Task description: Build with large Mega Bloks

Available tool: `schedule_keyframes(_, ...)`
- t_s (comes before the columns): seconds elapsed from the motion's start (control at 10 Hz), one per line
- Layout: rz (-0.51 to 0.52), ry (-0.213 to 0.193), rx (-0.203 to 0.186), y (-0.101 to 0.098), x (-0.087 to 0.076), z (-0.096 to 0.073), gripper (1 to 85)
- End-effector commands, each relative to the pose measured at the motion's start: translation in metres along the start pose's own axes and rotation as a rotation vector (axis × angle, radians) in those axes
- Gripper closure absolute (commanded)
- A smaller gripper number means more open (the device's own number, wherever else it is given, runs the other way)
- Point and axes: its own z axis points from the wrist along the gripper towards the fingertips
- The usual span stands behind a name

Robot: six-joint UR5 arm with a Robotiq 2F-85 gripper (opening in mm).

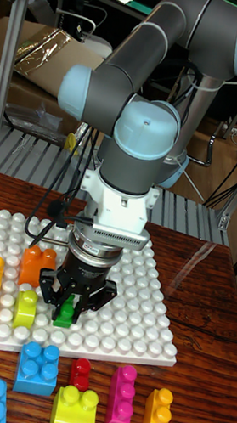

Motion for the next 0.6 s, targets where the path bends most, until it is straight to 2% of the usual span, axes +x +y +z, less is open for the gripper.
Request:
schedule_keyframes(0.0, -0.033, 0.004, 0.001, -0.0002, 0.0038, 0.0020, 84.7)
schedule_keyframes(0.3, -0.065, -0.006, -0.019, 0.0037, 0.0019, 0.0028, 84.7)
schedule_keyframes(0.5, -0.072, -0.030, -0.028, -0.0004, -0.0003, 0.0064, 84.7)
